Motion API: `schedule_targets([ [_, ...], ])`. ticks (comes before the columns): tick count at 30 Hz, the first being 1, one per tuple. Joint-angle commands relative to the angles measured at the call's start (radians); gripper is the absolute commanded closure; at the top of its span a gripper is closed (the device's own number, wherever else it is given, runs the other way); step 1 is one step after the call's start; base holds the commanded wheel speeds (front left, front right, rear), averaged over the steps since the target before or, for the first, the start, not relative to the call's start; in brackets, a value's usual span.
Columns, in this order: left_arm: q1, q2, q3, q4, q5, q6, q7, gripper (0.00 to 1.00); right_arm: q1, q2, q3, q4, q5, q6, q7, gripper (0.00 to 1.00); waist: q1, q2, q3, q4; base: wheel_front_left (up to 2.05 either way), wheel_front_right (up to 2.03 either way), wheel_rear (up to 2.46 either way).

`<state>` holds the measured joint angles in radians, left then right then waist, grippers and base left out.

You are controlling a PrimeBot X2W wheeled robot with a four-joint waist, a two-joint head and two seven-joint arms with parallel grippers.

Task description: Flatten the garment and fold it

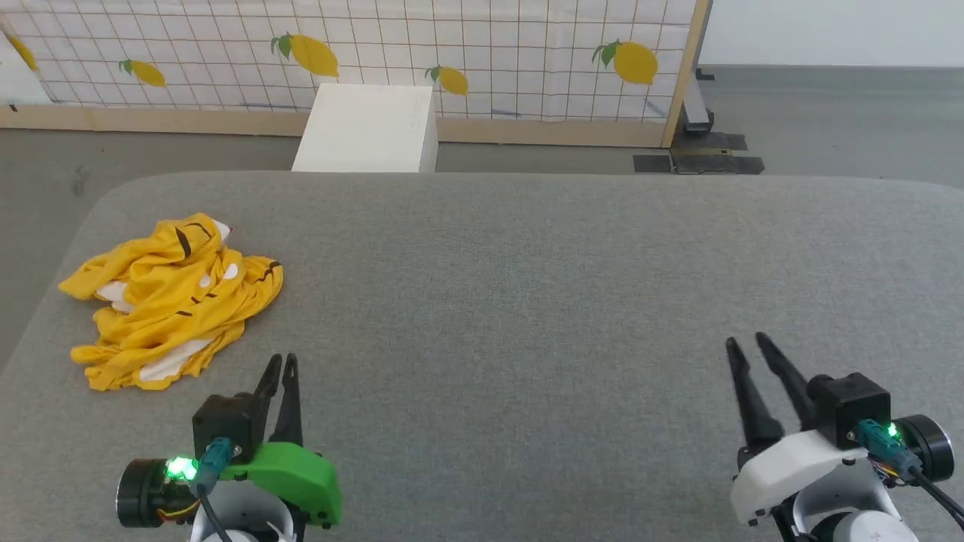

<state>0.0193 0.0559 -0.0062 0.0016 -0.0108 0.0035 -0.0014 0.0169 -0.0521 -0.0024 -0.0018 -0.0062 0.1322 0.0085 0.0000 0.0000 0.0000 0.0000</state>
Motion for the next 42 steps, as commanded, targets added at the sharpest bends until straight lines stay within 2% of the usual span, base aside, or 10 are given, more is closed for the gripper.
schedule_targets([
  [1, 0.001, 0.000, 0.001, 0.000, -0.002, 0.000, -0.002, 0.00, 0.000, 0.000, -0.003, 0.002, 0.002, 0.000, -0.002, 0.00, 0.0000, 0.0000, 0.000, 0.000, 0.00, 0.00, 0.00],
  [25, 0.015, -0.001, 0.021, 0.001, -0.042, -0.009, -0.051, 0.00, 0.001, 0.000, -0.068, 0.029, 0.017, 0.000, -0.053, 0.00, 0.0000, 0.0000, 0.000, 0.010, 0.00, 0.00, 0.00],
  [42, 0.033, -0.002, 0.039, 0.006, -0.068, -0.013, -0.086, 0.00, 0.007, 0.001, -0.063, 0.043, 0.027, -0.001, -0.090, 0.00, 0.0000, 0.0000, -0.012, 0.070, 0.00, 0.00, 0.00],
])
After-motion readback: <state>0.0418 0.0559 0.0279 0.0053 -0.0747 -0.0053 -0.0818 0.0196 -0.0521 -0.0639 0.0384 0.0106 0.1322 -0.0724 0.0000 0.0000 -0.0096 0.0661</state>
